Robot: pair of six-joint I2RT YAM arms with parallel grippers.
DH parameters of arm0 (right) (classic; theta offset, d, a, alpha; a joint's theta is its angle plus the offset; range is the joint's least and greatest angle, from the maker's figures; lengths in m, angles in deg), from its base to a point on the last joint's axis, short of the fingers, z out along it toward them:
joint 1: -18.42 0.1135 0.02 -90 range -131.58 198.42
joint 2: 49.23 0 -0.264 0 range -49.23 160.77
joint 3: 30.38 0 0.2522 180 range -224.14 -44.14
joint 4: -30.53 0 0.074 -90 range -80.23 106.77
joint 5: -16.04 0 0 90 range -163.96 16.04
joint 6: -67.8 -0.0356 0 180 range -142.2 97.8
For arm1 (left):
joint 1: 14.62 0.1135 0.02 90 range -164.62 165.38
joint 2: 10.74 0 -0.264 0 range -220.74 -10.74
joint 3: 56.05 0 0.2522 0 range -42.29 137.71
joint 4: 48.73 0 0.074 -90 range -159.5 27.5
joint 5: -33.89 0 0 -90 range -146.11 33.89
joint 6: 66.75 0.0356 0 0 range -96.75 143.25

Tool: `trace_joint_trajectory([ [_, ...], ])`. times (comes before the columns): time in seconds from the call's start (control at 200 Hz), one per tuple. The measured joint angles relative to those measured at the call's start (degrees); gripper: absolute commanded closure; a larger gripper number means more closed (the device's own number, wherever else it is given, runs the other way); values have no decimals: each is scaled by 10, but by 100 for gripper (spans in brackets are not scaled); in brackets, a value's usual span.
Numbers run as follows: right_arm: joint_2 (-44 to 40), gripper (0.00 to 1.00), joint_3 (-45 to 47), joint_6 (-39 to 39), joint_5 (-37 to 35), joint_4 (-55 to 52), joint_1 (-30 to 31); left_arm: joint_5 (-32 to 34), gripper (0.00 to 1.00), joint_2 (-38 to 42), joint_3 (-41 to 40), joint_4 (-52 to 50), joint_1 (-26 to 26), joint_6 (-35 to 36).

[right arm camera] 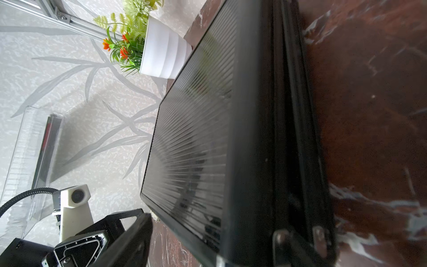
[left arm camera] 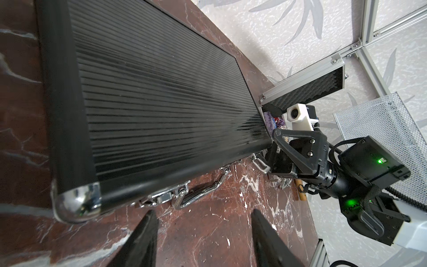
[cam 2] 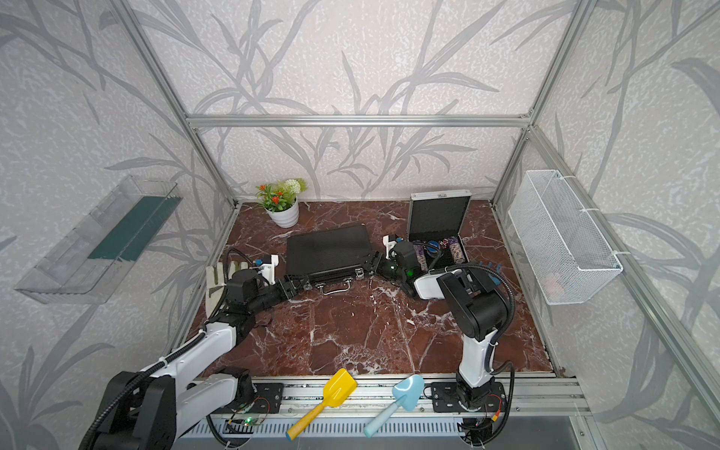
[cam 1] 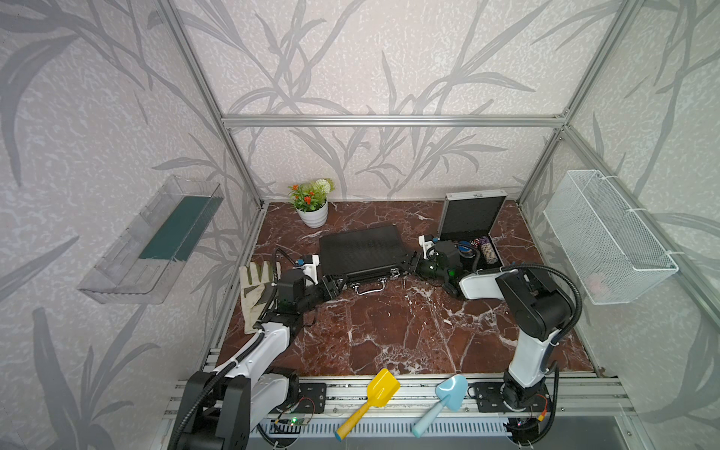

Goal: Open the poker set cases
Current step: Open the case lid on the poker set case.

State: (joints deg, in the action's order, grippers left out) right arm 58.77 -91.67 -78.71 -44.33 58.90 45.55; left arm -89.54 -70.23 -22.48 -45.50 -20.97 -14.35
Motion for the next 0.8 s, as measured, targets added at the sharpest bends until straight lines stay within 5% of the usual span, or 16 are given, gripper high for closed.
trace_joint_trajectory([
  [0.33,-3,33,-9,-47,10,14,-2,55,23,77,5,-76,1,4],
  [0.8,-23,33,-49,-59,21,12,2,-2,22,-89,27,50,6,-18],
])
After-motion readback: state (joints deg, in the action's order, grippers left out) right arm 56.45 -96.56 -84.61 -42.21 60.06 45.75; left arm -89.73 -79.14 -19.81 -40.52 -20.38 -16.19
